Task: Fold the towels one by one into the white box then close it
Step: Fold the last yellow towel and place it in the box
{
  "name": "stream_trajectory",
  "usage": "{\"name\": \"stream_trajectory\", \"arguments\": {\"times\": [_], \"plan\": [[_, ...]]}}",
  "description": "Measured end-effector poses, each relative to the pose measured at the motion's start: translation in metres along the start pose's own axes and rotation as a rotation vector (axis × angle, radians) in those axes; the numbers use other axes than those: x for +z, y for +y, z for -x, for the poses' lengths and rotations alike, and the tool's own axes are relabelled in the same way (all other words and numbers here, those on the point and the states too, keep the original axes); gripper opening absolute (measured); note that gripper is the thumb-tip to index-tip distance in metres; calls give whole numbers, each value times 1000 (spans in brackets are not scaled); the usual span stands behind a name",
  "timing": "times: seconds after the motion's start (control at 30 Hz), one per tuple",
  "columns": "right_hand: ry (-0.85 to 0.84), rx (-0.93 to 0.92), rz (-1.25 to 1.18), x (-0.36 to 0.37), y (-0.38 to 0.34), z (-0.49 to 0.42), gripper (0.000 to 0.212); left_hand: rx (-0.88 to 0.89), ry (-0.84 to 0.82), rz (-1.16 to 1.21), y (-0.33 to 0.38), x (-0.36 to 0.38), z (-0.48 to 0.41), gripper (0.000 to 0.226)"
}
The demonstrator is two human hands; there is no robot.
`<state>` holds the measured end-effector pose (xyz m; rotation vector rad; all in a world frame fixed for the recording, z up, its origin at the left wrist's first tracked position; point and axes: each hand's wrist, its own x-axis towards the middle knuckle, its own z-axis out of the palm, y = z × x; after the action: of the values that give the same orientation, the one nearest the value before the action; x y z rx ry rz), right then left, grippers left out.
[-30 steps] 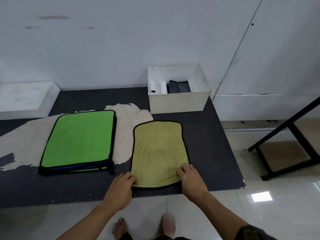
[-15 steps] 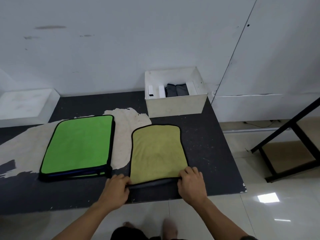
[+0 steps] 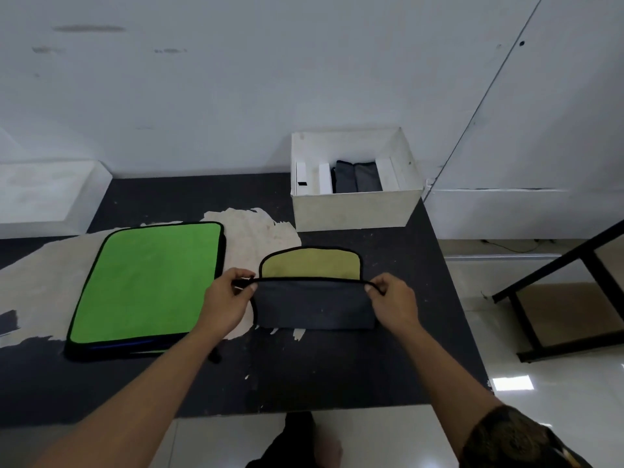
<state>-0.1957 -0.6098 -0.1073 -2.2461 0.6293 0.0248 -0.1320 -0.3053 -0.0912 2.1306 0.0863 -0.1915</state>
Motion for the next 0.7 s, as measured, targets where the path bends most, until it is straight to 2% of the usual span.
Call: {"name": "stream_trajectory", "arguments": {"times": [0.2, 0.7], "plan": [[7, 82, -82, 3, -13, -35, 8, -125, -11, 135, -12, 11, -42, 8], [-19, 92, -42, 11, -32, -107, 4, -187, -28, 122, -6, 26, -107, 7]]}}
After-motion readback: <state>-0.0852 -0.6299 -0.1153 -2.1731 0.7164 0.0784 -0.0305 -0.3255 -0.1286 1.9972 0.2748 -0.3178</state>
